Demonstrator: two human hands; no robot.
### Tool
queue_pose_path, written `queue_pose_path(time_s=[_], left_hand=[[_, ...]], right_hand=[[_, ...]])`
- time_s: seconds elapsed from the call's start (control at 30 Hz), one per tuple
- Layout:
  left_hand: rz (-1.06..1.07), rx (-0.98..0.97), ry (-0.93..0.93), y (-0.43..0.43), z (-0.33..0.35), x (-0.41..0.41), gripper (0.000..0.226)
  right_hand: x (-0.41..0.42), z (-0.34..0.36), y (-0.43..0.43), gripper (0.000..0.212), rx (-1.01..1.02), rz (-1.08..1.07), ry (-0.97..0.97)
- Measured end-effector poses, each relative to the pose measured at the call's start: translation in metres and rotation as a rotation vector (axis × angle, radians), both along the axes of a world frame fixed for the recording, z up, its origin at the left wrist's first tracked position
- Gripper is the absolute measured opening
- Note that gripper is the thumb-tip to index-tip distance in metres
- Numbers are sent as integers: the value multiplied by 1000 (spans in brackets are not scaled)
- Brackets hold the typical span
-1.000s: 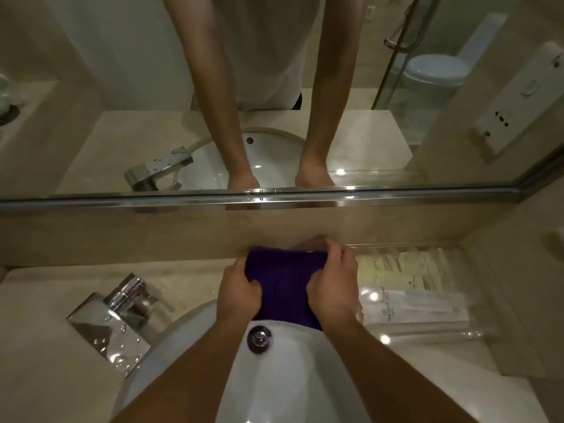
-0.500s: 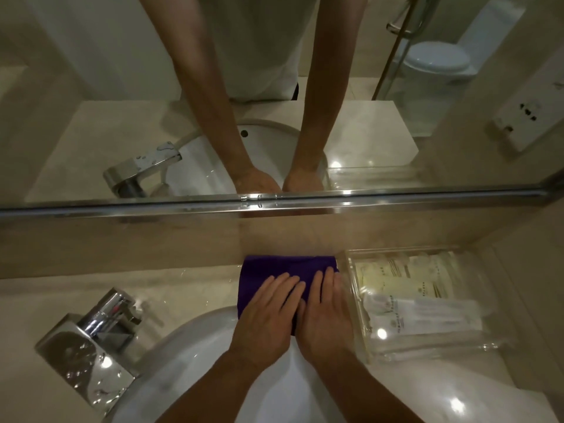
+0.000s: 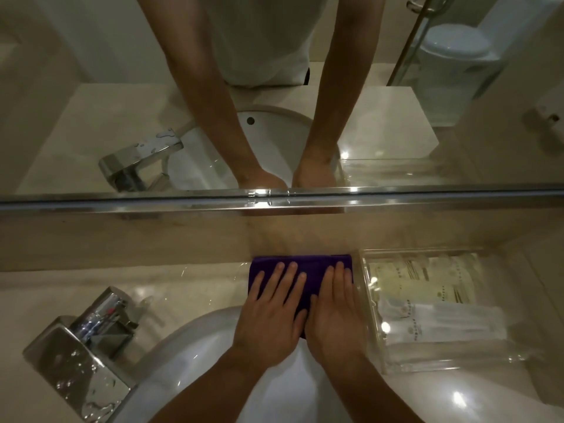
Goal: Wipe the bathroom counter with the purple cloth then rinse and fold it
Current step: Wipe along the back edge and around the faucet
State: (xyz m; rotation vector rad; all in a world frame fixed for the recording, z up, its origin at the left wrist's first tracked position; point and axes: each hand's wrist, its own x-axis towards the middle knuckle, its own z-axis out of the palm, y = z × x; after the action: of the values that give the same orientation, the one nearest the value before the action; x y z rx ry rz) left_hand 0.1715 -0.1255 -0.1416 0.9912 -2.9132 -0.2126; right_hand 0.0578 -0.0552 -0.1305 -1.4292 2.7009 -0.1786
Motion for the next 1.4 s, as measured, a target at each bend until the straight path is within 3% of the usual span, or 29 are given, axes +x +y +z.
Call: queue_pose_path(time_s=[0.17, 0.3, 0.47, 0.93, 1.4], left_hand=[[-81, -42, 30, -7, 4, -11, 55], [-89, -53, -27, -9, 0, -9, 57], [-74, -34, -30, -8, 3, -9, 57], [41, 5, -6, -21, 7, 26, 54], [323, 36, 43, -34, 2, 90, 54]], right_hand=[[-4, 4, -4, 56, 3, 22, 14], [-6, -1, -2, 72, 41, 10, 11], [-5, -11, -4, 71, -8, 9, -15], [32, -7, -22, 69, -31, 55, -51], [96, -12, -53, 61, -2, 217, -5]])
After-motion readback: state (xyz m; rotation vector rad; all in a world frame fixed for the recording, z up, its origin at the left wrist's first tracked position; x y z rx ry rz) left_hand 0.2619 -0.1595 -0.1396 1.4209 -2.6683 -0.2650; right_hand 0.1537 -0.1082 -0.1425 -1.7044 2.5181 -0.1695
